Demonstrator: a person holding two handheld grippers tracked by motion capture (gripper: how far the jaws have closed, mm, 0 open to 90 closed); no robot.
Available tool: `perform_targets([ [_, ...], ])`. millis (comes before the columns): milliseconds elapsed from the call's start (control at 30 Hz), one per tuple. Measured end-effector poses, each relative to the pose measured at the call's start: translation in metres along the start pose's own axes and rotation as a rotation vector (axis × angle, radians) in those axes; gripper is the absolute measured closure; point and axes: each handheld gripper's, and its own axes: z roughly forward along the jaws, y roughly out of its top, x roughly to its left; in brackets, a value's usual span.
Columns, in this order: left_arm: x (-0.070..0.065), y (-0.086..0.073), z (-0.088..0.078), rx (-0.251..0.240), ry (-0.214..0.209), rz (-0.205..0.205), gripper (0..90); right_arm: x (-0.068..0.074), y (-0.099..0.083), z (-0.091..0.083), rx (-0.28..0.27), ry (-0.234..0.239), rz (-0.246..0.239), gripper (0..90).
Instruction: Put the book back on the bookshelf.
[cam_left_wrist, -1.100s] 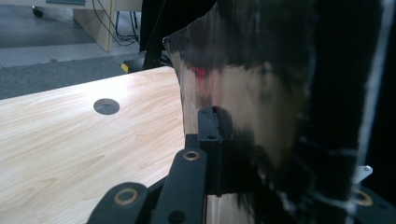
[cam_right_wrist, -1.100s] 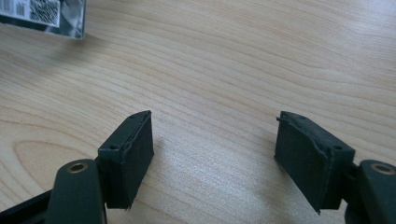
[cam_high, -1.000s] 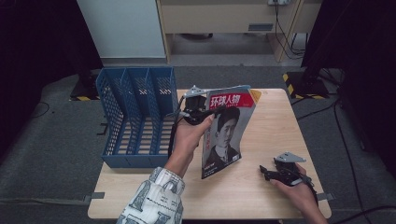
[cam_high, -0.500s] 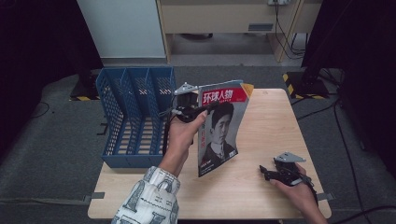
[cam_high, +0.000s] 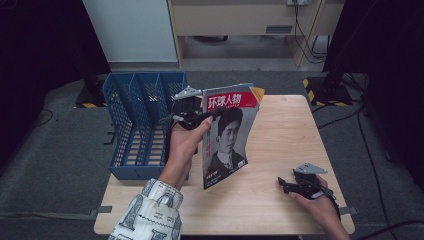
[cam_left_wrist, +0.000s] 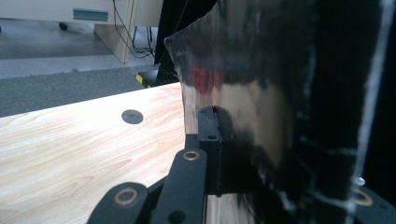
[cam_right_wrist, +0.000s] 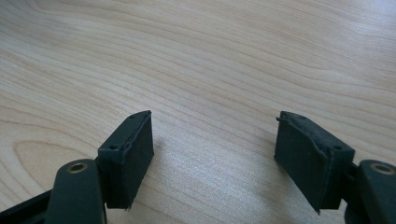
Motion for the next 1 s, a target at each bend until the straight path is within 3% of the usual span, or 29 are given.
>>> perform_targets([
  [400, 0.008, 0.001, -0.011, -0.015, 0.013, -0.015, 86.6, 0.000, 0.000, 0.000, 0.000, 0.000, 0.000, 28.1],
  [1000, 0.009, 0.009, -0.029, -0.044, 0.016, -0.023, 86.6, 0.000, 0.000, 0.000, 0.000, 0.000, 0.000, 28.1],
])
